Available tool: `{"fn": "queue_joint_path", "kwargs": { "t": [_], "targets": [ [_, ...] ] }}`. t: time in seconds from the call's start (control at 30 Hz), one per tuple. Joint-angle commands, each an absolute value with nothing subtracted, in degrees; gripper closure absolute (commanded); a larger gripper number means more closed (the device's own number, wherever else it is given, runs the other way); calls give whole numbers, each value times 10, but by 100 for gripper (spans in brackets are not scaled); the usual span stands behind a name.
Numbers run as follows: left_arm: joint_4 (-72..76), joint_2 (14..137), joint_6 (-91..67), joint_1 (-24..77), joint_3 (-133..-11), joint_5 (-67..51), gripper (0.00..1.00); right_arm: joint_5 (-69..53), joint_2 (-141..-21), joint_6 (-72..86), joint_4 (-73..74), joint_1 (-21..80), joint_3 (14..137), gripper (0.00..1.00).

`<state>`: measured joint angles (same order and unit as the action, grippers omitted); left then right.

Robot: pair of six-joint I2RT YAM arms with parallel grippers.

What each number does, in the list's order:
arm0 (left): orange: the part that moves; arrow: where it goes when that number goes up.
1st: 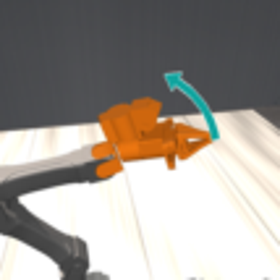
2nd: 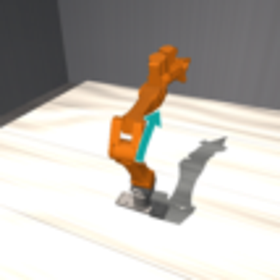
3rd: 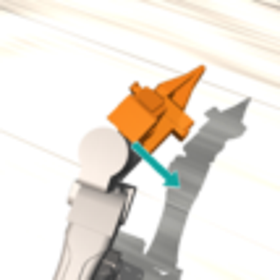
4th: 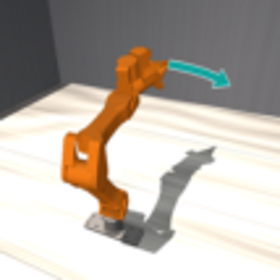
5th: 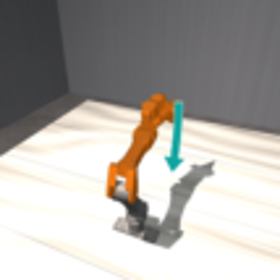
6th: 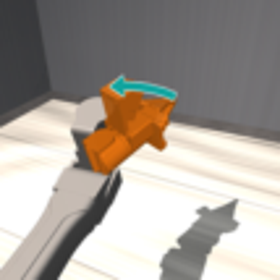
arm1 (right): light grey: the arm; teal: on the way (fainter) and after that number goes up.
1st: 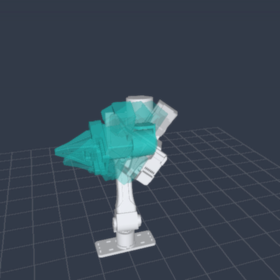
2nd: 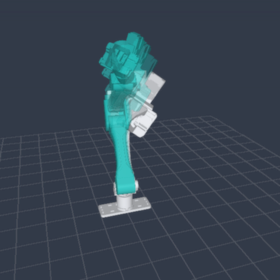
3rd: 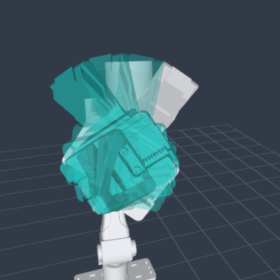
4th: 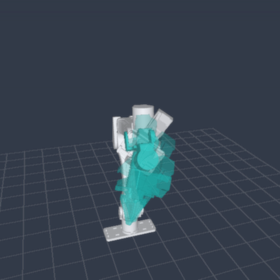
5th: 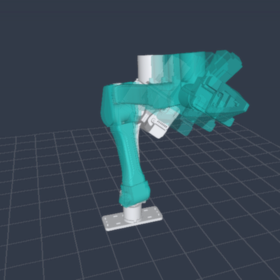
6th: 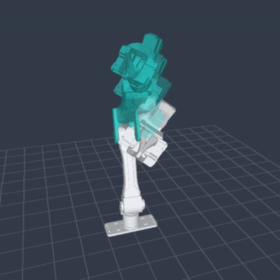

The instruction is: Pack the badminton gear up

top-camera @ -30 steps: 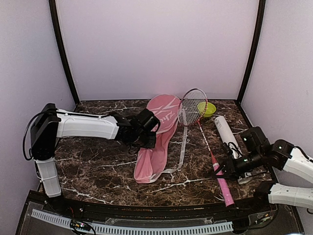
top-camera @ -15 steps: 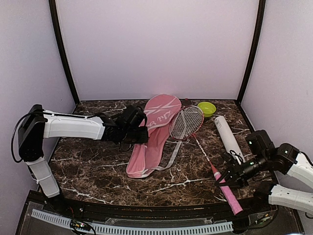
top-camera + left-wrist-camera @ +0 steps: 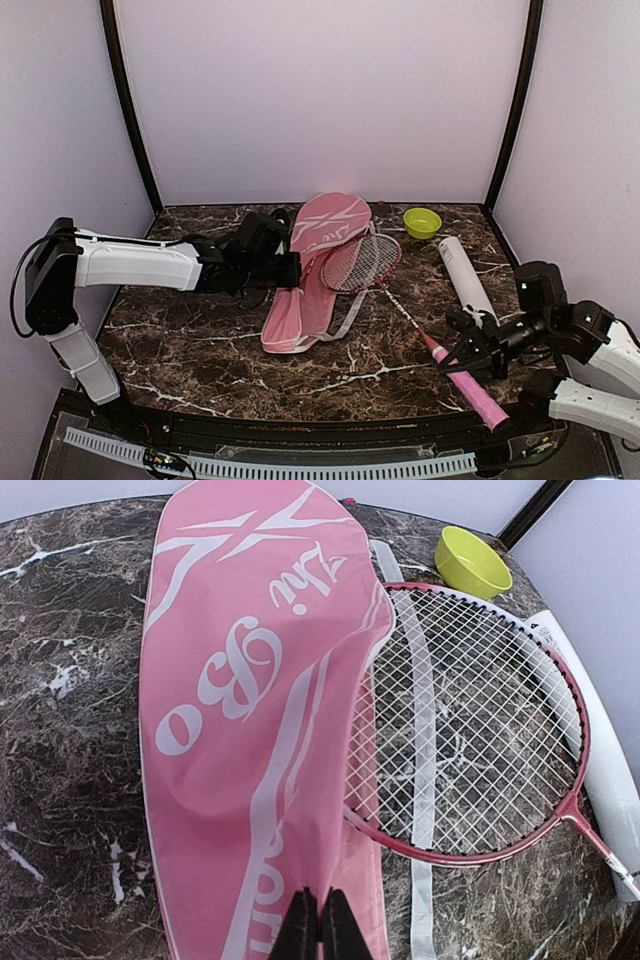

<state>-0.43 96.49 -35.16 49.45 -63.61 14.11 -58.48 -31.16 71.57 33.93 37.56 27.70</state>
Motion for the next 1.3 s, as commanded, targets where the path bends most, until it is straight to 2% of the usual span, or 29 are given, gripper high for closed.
{"fn": "queue_joint_path", "kwargs": {
  "t": [0.0,0.27,0.5,1.0,1.27],
  "targets": [
    [73,930,-320,481,-627,168,100,-610,-298,774,245,375,277,100],
    [113,915,-297,481,-594,174,100,-604,-277,868,158,375,274,100],
    [169,910,-269,481,-572,134,100,-603,-269,928,76,375,260,100],
    [228,912,-232,482,-558,61,100,-605,-270,991,-36,375,247,100],
    [252,928,-231,498,-567,27,100,-600,-308,1003,-129,376,211,100]
  ]
}}
